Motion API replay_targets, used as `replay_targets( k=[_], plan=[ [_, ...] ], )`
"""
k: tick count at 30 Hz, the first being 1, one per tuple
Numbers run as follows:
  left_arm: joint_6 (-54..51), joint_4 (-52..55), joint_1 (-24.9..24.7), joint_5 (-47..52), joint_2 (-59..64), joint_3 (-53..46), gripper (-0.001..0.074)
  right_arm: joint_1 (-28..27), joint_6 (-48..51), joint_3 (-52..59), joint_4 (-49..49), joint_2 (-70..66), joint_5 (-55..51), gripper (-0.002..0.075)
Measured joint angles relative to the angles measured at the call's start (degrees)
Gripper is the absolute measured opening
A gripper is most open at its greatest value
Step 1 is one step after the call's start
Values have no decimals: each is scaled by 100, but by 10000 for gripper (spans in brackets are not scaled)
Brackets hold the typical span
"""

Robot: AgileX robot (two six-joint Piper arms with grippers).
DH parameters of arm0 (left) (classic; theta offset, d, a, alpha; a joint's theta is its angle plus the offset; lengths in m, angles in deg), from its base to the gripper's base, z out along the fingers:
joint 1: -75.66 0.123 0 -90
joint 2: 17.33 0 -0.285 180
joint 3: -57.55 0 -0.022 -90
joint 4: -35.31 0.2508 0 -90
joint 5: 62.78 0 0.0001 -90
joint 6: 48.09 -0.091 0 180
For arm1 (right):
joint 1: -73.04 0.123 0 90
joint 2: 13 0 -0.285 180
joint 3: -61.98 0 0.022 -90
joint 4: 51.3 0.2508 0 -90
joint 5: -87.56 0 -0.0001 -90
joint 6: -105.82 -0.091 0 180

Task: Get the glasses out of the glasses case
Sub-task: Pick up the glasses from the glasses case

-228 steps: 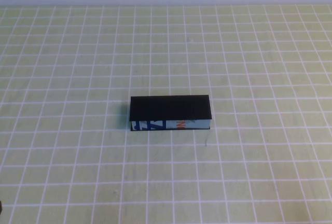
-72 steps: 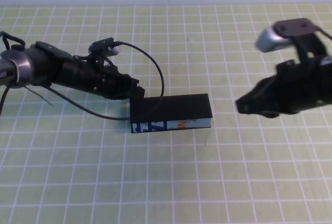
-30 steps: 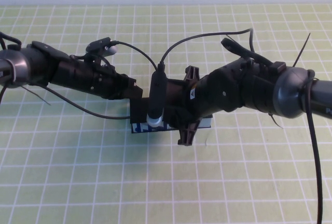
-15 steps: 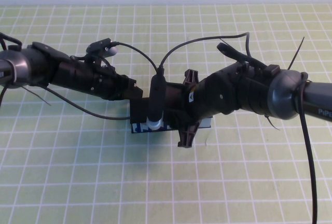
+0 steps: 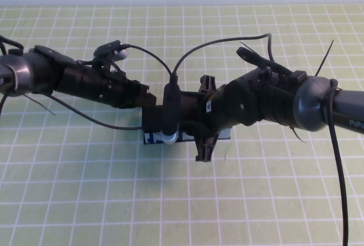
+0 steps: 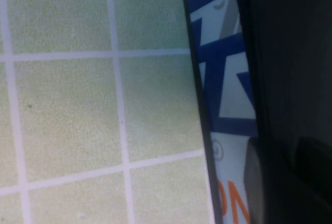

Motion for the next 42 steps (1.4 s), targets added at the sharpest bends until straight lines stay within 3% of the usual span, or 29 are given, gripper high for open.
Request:
replay_targets(
  k=[15, 24, 31, 36, 42],
  plan=[
    [10, 50, 12, 82, -38, 17, -4, 2, 26, -7, -23, 308, -142, 14],
    [30, 754, 187, 352, -1319, -47, -4, 2, -111, -26, -10, 390, -219, 6],
    [-1629, 137, 187, 573, -2351, -1379, -4, 2, -271, -40, -21, 390, -219, 5],
    [-2647, -273, 187, 587, -2311, -2251, -4, 2, -280, -40, -21, 390, -219, 5],
    [-3557, -689, 187, 564, -1967, -2429, -4, 2, -294, -40, -21, 390, -219, 5]
  ],
)
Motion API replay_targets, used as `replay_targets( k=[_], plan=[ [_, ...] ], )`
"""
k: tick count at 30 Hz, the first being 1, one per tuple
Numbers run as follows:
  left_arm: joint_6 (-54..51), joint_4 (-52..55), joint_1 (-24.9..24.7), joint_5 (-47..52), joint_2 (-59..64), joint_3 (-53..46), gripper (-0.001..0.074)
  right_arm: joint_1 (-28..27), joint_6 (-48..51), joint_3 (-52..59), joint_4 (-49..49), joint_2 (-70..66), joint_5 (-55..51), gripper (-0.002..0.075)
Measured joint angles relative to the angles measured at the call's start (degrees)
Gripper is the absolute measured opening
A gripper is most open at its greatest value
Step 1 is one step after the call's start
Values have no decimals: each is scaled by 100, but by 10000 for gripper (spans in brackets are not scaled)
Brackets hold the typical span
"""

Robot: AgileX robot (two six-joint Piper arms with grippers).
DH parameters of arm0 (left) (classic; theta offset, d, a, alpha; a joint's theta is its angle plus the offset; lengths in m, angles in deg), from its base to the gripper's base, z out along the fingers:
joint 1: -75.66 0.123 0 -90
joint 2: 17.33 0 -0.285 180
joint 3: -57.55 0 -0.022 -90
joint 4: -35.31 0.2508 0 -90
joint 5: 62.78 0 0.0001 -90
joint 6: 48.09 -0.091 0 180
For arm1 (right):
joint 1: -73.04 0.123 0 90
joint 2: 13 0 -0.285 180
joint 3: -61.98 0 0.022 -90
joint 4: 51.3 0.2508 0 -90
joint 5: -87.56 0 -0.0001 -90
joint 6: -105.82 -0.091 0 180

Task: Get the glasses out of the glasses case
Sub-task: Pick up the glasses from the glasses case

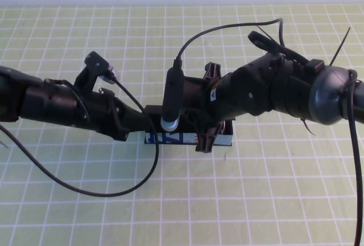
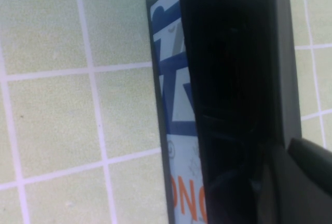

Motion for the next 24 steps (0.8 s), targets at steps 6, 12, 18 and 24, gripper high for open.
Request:
replay_targets(
  k=[6, 12, 18, 24],
  plan=[
    [-842, -603, 0, -58, 360, -5, -4, 0, 0, 0, 11, 0, 0, 5],
    [-1382, -955, 0, -70, 562, -5, -4, 0, -22, 0, 11, 0, 47, 5],
    [-1803, -1427, 0, -115, 745, -5, -4, 0, -46, 0, 23, 0, 60, 4],
    [-2095, -1666, 0, -183, 834, -5, -4, 0, -46, 0, 23, 0, 77, 4]
  ],
)
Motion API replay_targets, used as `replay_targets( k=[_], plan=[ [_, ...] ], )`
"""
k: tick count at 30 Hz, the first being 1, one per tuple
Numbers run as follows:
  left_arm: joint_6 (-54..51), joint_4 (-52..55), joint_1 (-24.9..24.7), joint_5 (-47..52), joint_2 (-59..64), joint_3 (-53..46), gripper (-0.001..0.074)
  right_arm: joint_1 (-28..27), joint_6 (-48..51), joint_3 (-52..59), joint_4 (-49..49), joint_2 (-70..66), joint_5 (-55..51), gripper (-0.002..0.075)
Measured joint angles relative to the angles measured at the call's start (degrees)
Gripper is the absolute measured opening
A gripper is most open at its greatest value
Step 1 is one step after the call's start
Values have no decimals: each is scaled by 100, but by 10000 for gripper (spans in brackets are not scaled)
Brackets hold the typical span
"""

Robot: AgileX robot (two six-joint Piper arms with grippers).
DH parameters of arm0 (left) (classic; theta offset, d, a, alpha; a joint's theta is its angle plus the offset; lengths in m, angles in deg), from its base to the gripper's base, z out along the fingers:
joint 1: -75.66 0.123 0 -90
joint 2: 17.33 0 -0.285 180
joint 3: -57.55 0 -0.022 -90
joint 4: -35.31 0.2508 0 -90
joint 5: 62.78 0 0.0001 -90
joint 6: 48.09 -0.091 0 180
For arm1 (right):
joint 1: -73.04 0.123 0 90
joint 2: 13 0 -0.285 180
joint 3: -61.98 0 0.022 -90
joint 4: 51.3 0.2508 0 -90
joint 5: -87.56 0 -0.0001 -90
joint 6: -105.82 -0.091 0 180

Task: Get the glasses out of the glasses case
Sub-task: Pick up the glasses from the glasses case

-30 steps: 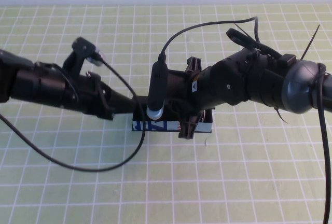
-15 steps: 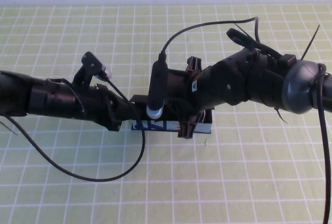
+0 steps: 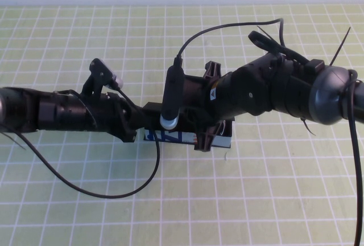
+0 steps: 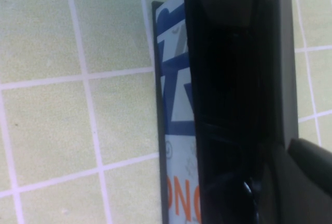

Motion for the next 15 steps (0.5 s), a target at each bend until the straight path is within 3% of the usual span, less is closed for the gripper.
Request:
replay_targets(
  k=[12, 15],
  plan=[
    [9, -45, 0, 27, 115, 0, -4, 0, -13, 0, 40, 0, 0, 6],
    [65, 26, 0, 66, 124, 0, -4, 0, -201, 0, 71, 9, -11, 49]
  ],
)
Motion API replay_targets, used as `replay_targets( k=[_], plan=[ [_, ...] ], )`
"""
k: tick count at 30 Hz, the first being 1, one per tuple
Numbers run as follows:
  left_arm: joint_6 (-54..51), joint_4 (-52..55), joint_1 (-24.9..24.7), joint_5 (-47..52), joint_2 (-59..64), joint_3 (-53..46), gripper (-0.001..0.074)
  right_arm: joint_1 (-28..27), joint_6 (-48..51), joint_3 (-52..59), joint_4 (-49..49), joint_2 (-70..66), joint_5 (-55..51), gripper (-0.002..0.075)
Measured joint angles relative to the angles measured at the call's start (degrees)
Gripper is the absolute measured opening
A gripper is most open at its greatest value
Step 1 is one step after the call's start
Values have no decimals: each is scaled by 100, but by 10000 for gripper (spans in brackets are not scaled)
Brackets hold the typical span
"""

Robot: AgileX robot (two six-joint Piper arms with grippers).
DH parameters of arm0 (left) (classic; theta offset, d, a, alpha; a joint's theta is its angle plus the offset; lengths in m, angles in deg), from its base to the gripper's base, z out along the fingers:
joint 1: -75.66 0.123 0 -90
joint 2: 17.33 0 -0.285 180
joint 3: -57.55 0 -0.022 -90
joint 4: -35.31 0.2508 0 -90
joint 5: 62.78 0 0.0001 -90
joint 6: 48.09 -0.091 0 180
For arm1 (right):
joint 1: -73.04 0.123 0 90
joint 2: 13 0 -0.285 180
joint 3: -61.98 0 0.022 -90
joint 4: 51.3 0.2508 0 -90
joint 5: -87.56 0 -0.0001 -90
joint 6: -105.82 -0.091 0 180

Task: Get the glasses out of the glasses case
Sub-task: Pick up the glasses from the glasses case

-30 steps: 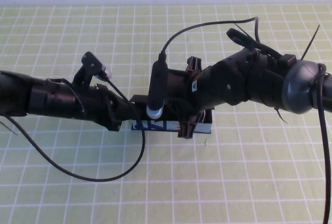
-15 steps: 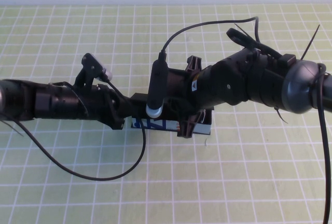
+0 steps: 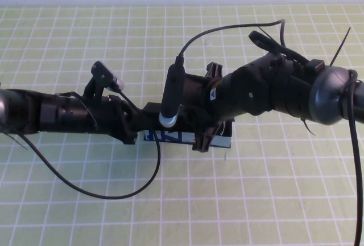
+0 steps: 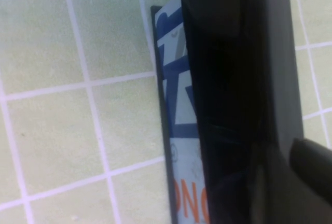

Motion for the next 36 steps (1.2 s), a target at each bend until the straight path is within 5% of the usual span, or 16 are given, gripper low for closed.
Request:
replay_targets(
  k=[7, 16, 36],
  plan=[
    [58, 67, 0, 106, 13, 0, -4, 0, -745, 0, 177, 455, -204, 227],
    [96, 67, 11, 155, 40, 10, -4, 0, -2353, -9, 1212, 784, -1782, 6],
    [195, 71, 21, 173, 40, 10, -4, 0, -4420, -9, -196, 163, -514, -16]
  ],
)
